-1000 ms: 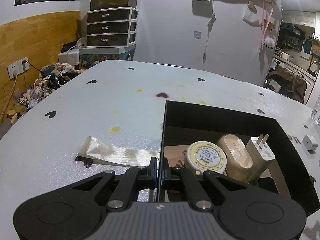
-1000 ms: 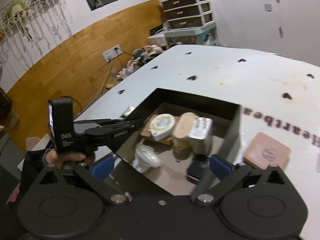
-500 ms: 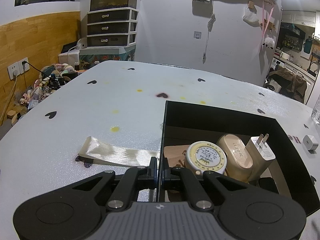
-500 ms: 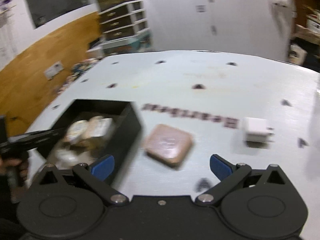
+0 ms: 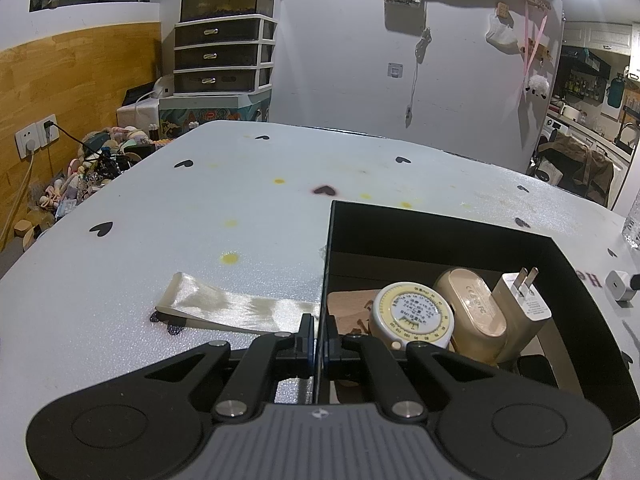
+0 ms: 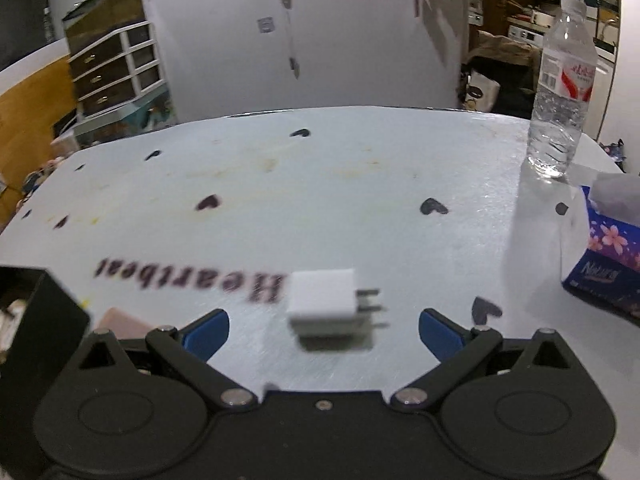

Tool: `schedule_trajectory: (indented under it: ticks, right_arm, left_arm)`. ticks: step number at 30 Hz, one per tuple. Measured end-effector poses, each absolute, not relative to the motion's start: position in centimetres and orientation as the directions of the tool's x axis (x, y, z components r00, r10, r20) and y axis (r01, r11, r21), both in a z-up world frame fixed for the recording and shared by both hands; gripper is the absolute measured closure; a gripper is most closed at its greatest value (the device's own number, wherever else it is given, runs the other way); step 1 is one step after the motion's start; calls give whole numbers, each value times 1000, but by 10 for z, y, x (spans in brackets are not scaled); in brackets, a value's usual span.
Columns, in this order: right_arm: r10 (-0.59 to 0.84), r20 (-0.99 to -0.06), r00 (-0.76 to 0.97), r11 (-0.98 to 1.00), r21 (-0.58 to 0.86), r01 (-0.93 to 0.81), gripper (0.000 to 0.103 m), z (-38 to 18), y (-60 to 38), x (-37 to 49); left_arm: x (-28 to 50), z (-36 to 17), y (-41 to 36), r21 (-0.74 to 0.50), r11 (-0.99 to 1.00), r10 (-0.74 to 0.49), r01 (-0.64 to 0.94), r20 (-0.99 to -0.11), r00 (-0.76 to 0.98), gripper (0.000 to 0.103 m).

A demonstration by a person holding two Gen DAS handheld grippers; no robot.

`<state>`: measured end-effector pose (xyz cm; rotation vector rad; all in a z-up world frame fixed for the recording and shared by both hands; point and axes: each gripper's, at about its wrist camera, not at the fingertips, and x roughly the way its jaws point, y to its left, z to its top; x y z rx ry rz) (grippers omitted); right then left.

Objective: Organize rigid objects
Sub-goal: 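Move the right tool to the second white charger and grasp it, then lift the white charger with the right tool toward the black box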

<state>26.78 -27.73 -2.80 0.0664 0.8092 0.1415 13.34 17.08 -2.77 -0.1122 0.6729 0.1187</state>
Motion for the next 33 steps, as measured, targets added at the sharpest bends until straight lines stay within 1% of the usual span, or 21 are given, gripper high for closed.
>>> schedule_trajectory:
  ticks: [3,8,11,13,16,18,26,29,33]
  right_arm:
    - [135,-727,673,991,105,-85,2,-36,-281,284]
    - [160,-748,645,987,140,-82,14,-46,-285,305]
    - [150,-756,637,989,119,-92,14,-49,-281,307]
    - [149,-759,634,989,113,-97,16,-48,-279,307]
    - [137,-760,635,990,93,-102,30,-47,-277,307]
    - [138,-760,635,990,91,-106,44,-45,-276,305]
    - [135,-763,633,991,100,-92,44,-36,-272,292]
    - [187,-738,649,982,121,-145,44,-19,-259,274]
    - [301,-695,653,952,174,-253,44,11,-232,248]
  left_arm:
    - [133,-28,171,-67,987,72,-146,-627,776,100]
    - [133,-28,172,-69,987,70,-145,-627,776,100]
    - [133,-30,174,-71,987,69,-145,-629,775,100]
    - [134,-31,173,-72,987,69,-146,-629,774,100]
    - [134,-31,173,-72,987,69,-147,-630,774,100]
    - [134,-31,173,-72,987,69,-147,-630,774,100]
    - [135,-31,174,-73,986,69,-147,-629,774,100]
    - [135,-33,173,-70,986,73,-150,-628,775,100]
    - [135,-34,172,-72,985,75,-154,-624,777,100]
